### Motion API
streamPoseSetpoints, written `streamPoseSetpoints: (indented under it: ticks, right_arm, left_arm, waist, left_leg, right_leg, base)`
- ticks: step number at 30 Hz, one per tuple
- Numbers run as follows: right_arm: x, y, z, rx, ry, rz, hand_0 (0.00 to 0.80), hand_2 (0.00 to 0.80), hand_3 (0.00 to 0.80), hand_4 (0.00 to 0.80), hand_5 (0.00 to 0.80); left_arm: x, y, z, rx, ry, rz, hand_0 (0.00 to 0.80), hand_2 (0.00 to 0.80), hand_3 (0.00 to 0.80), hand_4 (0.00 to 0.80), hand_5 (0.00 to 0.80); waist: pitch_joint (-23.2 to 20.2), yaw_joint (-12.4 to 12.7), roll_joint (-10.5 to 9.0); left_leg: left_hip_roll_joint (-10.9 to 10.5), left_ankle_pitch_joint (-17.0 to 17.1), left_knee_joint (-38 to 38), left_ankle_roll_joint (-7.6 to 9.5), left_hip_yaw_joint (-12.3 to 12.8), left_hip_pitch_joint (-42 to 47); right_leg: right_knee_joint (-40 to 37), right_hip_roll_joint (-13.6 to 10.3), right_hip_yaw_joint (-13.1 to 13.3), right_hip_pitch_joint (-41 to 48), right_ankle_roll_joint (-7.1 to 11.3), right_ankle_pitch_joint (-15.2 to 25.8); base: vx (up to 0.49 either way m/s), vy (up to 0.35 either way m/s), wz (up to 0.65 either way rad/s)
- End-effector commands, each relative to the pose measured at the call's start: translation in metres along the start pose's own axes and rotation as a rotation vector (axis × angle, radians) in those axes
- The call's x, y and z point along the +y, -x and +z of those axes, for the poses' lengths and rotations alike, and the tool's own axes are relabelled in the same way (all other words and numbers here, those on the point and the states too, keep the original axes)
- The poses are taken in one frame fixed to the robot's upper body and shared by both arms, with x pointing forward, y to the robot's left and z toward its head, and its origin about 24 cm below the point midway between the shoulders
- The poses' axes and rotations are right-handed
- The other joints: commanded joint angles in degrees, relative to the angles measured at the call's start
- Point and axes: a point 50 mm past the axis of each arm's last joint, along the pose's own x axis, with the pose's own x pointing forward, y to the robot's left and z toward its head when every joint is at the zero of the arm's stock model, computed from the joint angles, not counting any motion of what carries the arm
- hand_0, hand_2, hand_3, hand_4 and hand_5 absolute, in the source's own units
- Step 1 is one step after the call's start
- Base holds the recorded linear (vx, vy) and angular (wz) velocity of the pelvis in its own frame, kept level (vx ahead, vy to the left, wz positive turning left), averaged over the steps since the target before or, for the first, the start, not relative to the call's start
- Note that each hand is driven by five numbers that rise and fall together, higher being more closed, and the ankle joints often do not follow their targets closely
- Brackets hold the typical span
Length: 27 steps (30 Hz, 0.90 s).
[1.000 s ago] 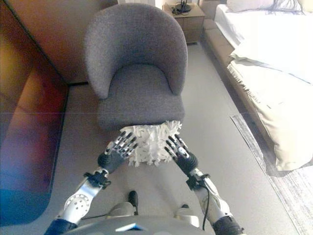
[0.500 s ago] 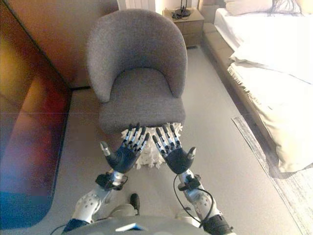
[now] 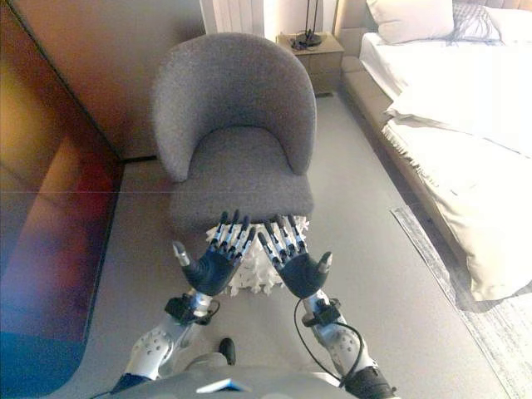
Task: Pick up the cushion and take it to the sofa
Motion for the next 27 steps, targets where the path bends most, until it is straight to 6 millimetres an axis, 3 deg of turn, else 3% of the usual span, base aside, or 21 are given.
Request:
streamPoseSetpoints:
  ticks: [1,3,5,7,10,13,16,20,27]
  right_arm:
    - [0.006,-0.019,0.005,-0.008,0.107,0.010,0.000,0.000,0.000,0.000,0.000]
    - [-0.003,-0.015,0.015,-0.020,0.276,-0.177,0.000,0.000,0.000,0.000,0.000]
    - [-0.009,-0.010,0.039,-0.015,0.665,-0.435,0.000,0.000,0.000,0.000,0.000]
    - [-0.004,-0.008,0.059,0.027,1.051,-0.587,0.000,0.000,0.000,0.000,0.000]
    - [0.003,-0.006,0.079,0.051,1.269,-0.686,0.000,0.000,0.000,0.000,0.000]
    - [0.000,0.001,0.088,0.072,1.419,-0.783,0.000,0.000,0.000,0.000,0.000]
    - [-0.001,0.001,0.089,0.041,1.365,-0.799,0.000,0.000,0.000,0.000,0.000]
    - [-0.003,0.010,0.083,-0.048,1.159,-0.781,0.000,0.000,0.000,0.000,0.000]
    - [-0.007,0.026,0.076,-0.057,1.021,-0.767,0.000,0.000,0.000,0.000,0.000]
  left_arm:
    - [-0.004,-0.019,0.015,-0.056,-0.106,0.006,0.000,0.000,0.000,0.000,0.000]
    - [0.003,-0.013,0.034,-0.084,-0.380,0.199,0.000,0.000,0.000,0.000,0.000]
    - [0.002,-0.006,0.064,-0.110,-0.816,0.447,0.000,0.000,0.000,0.000,0.000]
    - [-0.009,-0.005,0.087,-0.136,-1.162,0.583,0.000,0.000,0.000,0.000,0.000]
    - [-0.019,-0.001,0.109,-0.197,-1.315,0.706,0.000,0.000,0.000,0.000,0.000]
    - [-0.020,0.007,0.120,-0.241,-1.467,0.799,0.000,0.000,0.000,0.000,0.000]
    - [-0.021,0.010,0.121,-0.243,-1.476,0.807,0.000,0.000,0.000,0.000,0.000]
    - [-0.013,0.025,0.118,-0.265,-1.378,0.821,0.000,0.000,0.000,0.000,0.000]
    - [-0.017,0.041,0.115,-0.283,-1.342,0.758,0.000,0.000,0.000,0.000,0.000]
  waist:
    - [3.0,0.5,0.16]
    - [3.2,0.7,0.05]
    - [3.4,0.7,-0.01]
    - [3.6,0.5,-0.14]
    - [3.7,0.3,-0.47]
    - [3.7,0.4,-0.74]
    - [4.2,0.6,-1.05]
    - [4.9,0.6,-1.26]
    - [5.4,0.4,-1.78]
  left_leg:
    - [-0.9,-8.6,1.8,1.92,3.1,3.6]
    - [-1.0,-8.4,1.8,1.87,2.8,3.5]
    - [-1.2,-8.0,1.6,1.87,2.5,3.4]
    - [-1.4,-7.8,1.2,2.00,2.0,3.4]
    - [-1.4,-7.4,0.8,2.16,1.7,3.3]
    - [-1.5,-7.5,0.4,2.26,1.6,4.0]
    - [-1.4,-7.6,0.8,2.31,1.6,3.9]
    - [-1.5,-8.0,1.4,2.54,1.8,3.8]
    - [-2.2,-9.4,3.3,3.17,3.1,2.7]
  right_leg:
    - [0.1,1.2,-4.2,-4.4,-0.59,2.7]
    - [0.1,1.3,-4.2,-4.4,-0.64,2.8]
    - [0.1,1.3,-4.3,-4.5,-0.58,3.0]
    - [0.1,1.4,-4.1,-4.8,-0.57,3.0]
    - [0.1,1.7,-3.6,-4.9,-0.69,3.1]
    - [0.1,1.7,-3.7,-4.3,-0.51,3.1]
    - [0.1,1.4,-3.9,-4.1,-0.56,3.2]
    - [0.5,1.1,-3.9,-4.0,-0.42,3.2]
    - [0.3,0.2,-2.9,-4.8,0.20,3.5]
  base:
    - [0.000,0.000,0.00]
    - [0.000,0.000,0.00]
    - [0.000,0.000,0.00]
    - [0.000,0.000,0.00]
    - [0.000,0.000,0.00]
    - [0.040,0.005,0.00]
    - [0.011,0.003,0.00]
    - [0.033,0.051,0.00]
    - [0.026,0.063,-0.05]
